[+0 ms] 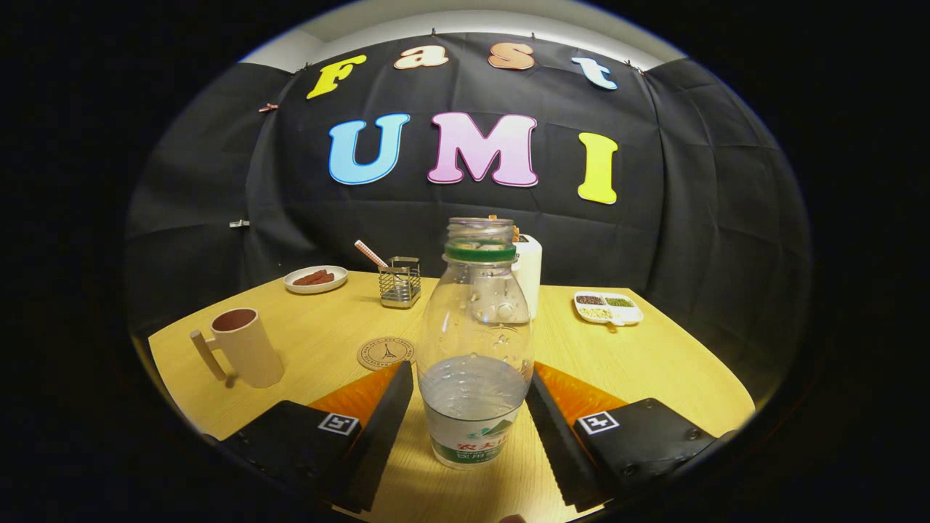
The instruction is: Take the bottle from table, then pour the juice into the cup, finally place the bottle on the coaster
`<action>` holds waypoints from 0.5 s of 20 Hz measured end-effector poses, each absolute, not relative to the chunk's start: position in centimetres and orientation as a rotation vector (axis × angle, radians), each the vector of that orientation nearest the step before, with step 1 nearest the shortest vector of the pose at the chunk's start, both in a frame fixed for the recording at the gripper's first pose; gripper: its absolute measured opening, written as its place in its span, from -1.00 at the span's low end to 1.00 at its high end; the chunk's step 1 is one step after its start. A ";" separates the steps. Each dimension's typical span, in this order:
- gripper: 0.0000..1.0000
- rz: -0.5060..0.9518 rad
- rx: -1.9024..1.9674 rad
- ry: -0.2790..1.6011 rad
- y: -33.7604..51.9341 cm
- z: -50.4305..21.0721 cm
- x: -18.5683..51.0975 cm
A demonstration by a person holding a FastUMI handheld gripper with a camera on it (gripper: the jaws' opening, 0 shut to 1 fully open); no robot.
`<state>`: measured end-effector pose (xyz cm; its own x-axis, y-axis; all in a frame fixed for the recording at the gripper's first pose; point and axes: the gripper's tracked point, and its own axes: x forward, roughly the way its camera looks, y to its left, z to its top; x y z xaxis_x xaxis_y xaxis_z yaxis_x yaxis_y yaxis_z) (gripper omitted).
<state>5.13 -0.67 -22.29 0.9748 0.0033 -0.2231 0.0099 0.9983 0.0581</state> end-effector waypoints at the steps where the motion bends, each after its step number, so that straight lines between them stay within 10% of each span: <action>1: 0.86 -0.003 0.057 0.222 -0.7 -22.4 5.1; 10: 0.57 0.010 0.048 0.212 -0.3 -22.6 5.5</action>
<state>5.51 -0.26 -22.64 0.9777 0.0147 -0.2097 -0.0045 0.9988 0.0491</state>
